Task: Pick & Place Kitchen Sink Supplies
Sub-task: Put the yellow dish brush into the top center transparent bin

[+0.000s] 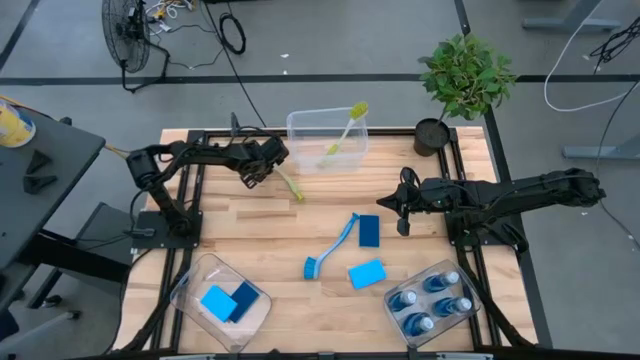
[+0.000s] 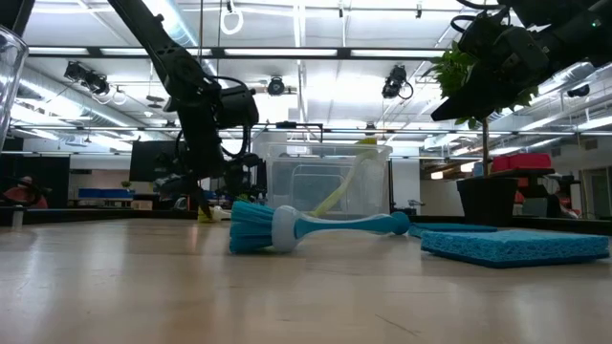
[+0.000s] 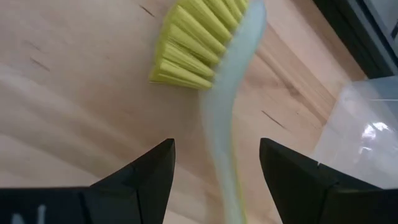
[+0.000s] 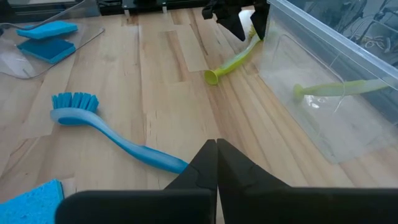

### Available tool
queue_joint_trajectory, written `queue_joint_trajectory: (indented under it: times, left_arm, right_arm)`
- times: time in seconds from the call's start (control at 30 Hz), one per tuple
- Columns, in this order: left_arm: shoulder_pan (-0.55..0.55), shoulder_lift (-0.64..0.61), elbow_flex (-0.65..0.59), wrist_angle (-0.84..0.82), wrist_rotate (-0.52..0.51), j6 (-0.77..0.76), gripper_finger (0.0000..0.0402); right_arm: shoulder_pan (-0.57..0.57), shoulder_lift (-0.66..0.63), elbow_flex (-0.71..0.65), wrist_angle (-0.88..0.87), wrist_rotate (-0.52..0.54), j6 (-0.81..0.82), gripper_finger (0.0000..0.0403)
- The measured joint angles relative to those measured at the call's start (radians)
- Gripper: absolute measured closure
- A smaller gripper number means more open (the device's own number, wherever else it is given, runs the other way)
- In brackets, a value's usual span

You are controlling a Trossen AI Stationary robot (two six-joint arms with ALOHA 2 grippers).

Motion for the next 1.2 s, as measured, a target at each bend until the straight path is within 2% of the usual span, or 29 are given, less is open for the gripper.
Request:
queue_joint_trajectory:
  times: [0.23,0.57,0.73,0.83,1.2]
  left_arm:
    - [0.004,0.002,0.000,0.022,-0.034,0.003,0.0164]
    - [0.003,0.040,0.001,0.027,-0.003,-0.006,0.0164]
    - [-0.009,0.046,0.001,0.044,-0.030,-0.007,0.0170]
    - [-0.008,0.046,0.000,0.046,-0.022,-0.010,0.0197]
    - [-0.008,0.050,0.000,0.057,-0.003,0.011,0.0347]
  right_arm:
    - [0.000,0.000,0.000,0.000,0.000,0.000,0.0399]
    - [0.000,0.000,0.000,-0.009,0.000,0.000,0.0399]
    - [0.000,0.000,0.000,-0.009,0.000,0.010,0.0399]
    - [0.000,0.000,0.000,-0.008,0.000,0.027,0.0399]
    - [0.000,0.000,0.000,-0.008,0.000,0.026,0.0399]
